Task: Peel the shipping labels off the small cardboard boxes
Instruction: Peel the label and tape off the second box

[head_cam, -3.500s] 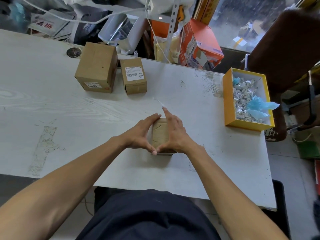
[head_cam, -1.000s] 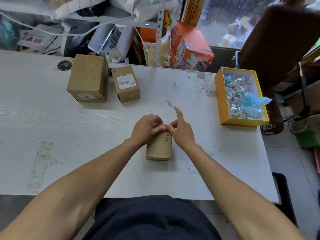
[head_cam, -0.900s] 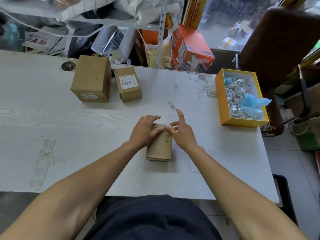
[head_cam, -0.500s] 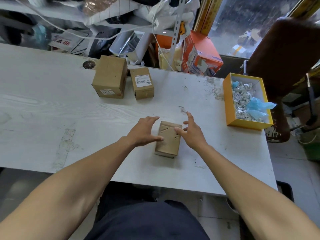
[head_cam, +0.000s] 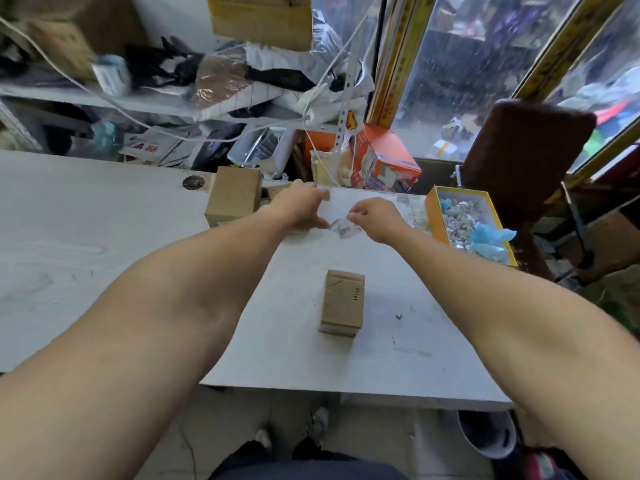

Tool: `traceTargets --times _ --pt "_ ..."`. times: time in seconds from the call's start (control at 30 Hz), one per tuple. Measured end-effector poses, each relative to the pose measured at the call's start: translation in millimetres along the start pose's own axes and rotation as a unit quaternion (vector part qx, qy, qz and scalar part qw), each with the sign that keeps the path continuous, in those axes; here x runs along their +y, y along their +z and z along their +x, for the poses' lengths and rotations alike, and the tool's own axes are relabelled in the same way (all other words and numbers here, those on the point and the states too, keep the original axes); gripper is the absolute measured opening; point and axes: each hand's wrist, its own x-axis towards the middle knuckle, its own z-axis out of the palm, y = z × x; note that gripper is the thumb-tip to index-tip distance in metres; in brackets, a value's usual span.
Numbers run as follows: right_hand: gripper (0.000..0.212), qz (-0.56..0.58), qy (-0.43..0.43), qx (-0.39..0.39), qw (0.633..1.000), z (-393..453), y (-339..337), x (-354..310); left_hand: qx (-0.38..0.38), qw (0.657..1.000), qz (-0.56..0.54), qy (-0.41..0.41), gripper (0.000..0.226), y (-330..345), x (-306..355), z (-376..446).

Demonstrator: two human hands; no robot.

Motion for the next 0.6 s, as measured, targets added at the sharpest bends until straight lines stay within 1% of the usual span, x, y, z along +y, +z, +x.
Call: traceTargets --times 0.03,0.13,0.23,0.33,0.4,0.5,0.6 --pt "0.023 0.011 0.007 0.004 1.0 -4.5 -1.1 -6.2 0.003 1.0 -0.005 0.01 0.061 -2.3 -2.5 -2.8" --pt "0.012 0.094 0.038 0.006 0.995 -12.8 -3.0 -17.8 -0.003 0.999 -0.043 0.022 0.044 -3.8 -7.3 -12.8" --pt "0.012 0.143 0.052 -0.01 0.988 -21.2 -3.6 -24.6 -0.029 0.997 -0.07 0.026 0.026 -4.2 -3.5 -25.5" --pt "0.013 0.194 0.068 -0.019 0.978 -26.5 -8.0 -22.7 -0.025 0.997 -0.064 0.026 0.009 -3.7 5.8 -31.1" --pt "0.011 0.21 0.076 -0.027 0.974 -27.6 -16.6 -15.7 -0.015 0.997 -0.077 0.018 0.008 -3.9 13.6 -27.6" --pt "0.008 0.227 0.086 -0.025 0.97 -27.4 -31.3 2.6 -0.004 0.993 -0.119 0.005 0.014 -5.8 34.8 -16.3" --pt "0.007 0.214 0.084 -0.014 0.973 -27.5 -46.4 26.6 0.009 0.985 -0.17 0.005 0.019 -8.4 66.6 1.6"
